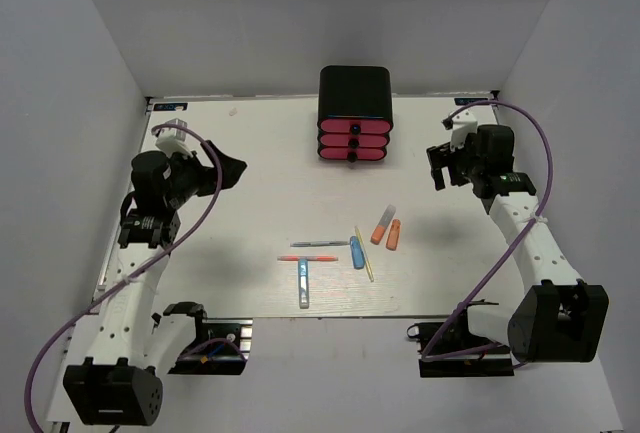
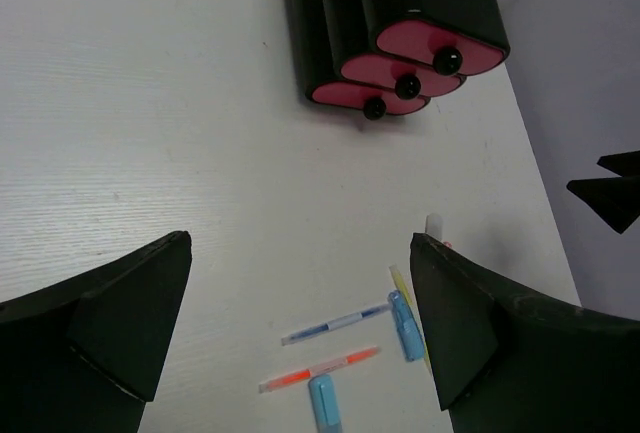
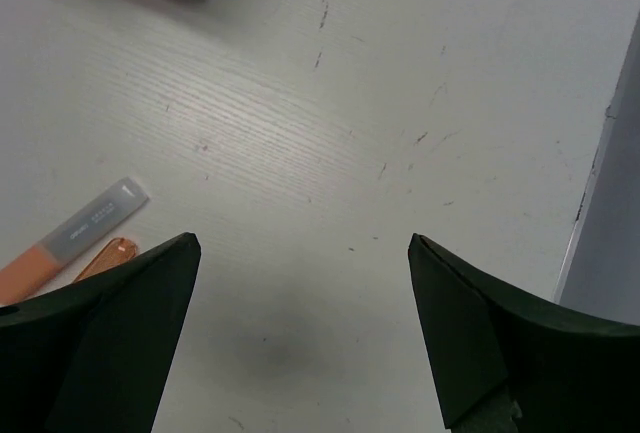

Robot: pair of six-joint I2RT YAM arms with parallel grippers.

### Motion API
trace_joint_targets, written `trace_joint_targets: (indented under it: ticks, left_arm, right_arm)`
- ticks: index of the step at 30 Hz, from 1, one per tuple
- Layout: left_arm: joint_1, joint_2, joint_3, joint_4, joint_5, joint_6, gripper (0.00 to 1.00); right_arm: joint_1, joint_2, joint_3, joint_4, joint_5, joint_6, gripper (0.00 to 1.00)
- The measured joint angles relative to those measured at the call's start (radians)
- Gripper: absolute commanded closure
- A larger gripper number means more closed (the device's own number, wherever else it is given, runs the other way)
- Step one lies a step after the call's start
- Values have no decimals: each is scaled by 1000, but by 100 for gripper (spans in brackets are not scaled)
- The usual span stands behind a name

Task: Sort the stationery into containers
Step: Open the drawer

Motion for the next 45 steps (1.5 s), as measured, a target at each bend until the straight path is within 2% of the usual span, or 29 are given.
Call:
trace_joint_targets:
  ticks: [4,9,13,14,15,17,18,19,20,21,22,23,24,25,28,30,31,32,33,36,40,45]
  left_arm:
    - [-7,87,-14,39,54,-17,3]
    - [-38,193,-15,75,81,-26,15]
    - [-76,263,-15,107,90,-35,52]
    - [-89,278,-15,113,92,-35,70]
    - [-98,291,-15,119,92,-38,77]
    - [-115,310,-15,133,90,-34,84]
    - [-126,319,-15,138,88,-36,81]
    - [-133,325,-15,145,86,-36,75]
    - [-143,331,-15,153,84,-35,48]
    - [-150,335,-15,158,80,-31,34]
    - [-157,337,-15,161,76,-32,21]
    - [-164,338,-16,164,74,-33,12]
    - [-171,339,-16,165,68,-43,2]
    - [-175,339,-16,167,65,-47,1]
    - [-188,338,-27,179,53,-63,1]
    - [-196,331,-48,183,42,-70,1]
    - [-198,322,-63,180,39,-74,1]
    - [-200,311,-76,175,33,-79,1]
    - [-203,300,-85,168,27,-82,1]
    - [-208,254,-110,151,7,-92,1]
    - [-209,179,-141,127,-23,-110,1]
    - [-209,126,-150,102,-45,-127,1]
  right_arm:
    - [-1,-13,0,-67,-66,-71,10]
    - [-1,-57,-2,-126,-121,-158,10]
    - [2,-56,-2,-178,-129,-266,10]
    - [3,-54,-2,-191,-129,-288,10]
    - [4,-53,-2,-204,-129,-312,10]
    - [6,-47,-2,-229,-141,-350,10]
    - [7,-40,-1,-245,-153,-362,10]
    - [7,-33,1,-264,-174,-365,10]
    - [7,-18,5,-276,-196,-364,13]
    - [7,0,11,-287,-232,-354,27]
    - [8,19,21,-297,-272,-342,75]
    - [11,39,29,-298,-309,-332,89]
    - [16,61,40,-299,-354,-284,94]
    - [21,83,51,-294,-386,-246,94]
    - [64,155,96,-235,-444,-87,69]
    - [111,204,132,-180,-462,19,66]
    - [133,230,153,-154,-465,82,60]
    - [152,257,178,-128,-472,152,49]
    - [172,282,200,-99,-475,213,34]
    - [215,333,239,6,-474,413,16]
    - [250,389,264,169,-447,647,16]
    - [272,509,340,285,-364,865,27]
